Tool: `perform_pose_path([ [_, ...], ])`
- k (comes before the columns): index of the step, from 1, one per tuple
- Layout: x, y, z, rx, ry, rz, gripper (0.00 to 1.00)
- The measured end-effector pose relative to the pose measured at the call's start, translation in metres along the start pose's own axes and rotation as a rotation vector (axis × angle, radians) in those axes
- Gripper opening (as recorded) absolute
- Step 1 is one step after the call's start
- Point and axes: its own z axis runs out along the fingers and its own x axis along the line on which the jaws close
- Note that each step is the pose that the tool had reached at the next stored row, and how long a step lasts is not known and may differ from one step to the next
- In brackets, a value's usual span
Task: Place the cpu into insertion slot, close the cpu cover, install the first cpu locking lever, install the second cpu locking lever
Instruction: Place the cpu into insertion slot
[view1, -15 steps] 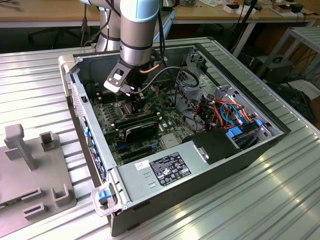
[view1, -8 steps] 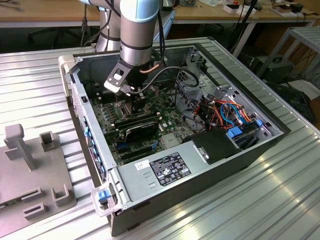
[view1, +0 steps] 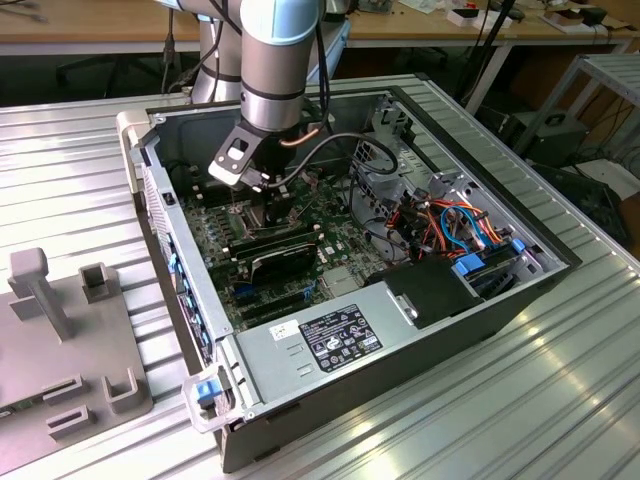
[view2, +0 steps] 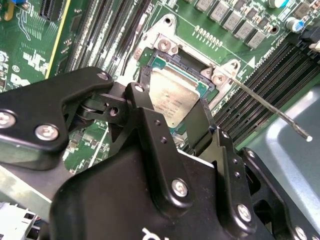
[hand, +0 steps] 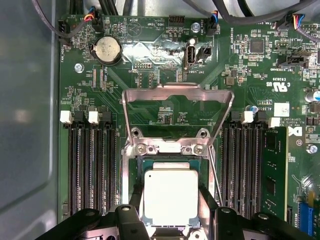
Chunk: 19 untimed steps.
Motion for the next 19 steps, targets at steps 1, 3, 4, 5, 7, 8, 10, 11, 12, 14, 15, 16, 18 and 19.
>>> perform_pose_path([
  [1, 0.0000, 0.0001, 0.0001, -0.0001, 0.0001, 0.000, 0.53],
  [3, 0.0000, 0.0001, 0.0001, -0.0002, 0.0004, 0.000, 0.53],
  [4, 0.0000, 0.0001, 0.0001, -0.0002, 0.0004, 0.000, 0.53],
  [5, 0.0000, 0.0000, 0.0001, -0.0002, 0.0005, 0.000, 0.53],
  [7, 0.0000, 0.0000, 0.0001, -0.0002, 0.0006, 0.000, 0.53],
  [8, 0.0000, 0.0001, 0.0002, -0.0002, 0.0006, 0.000, 0.53],
  [10, 0.0001, 0.0001, 0.0003, -0.0007, 0.0010, 0.000, 0.53],
  [11, 0.0001, 0.0002, 0.0004, -0.0009, 0.0015, 0.000, 0.54],
  [12, 0.0002, 0.0002, 0.0007, -0.0013, 0.0022, 0.000, 0.54],
  [14, 0.0002, 0.0002, 0.0004, -0.0006, 0.0015, 0.000, 0.60],
  [15, 0.0000, 0.0001, 0.0002, -0.0002, 0.0009, 0.000, 0.60],
  [16, 0.0000, 0.0001, 0.0002, -0.0003, 0.0010, 0.000, 0.60],
  [18, 0.0000, 0.0001, 0.0002, -0.0002, 0.0012, 0.000, 0.60],
  [19, 0.0000, 0.0000, -0.0001, -0.0001, 0.0010, 0.000, 0.60],
])
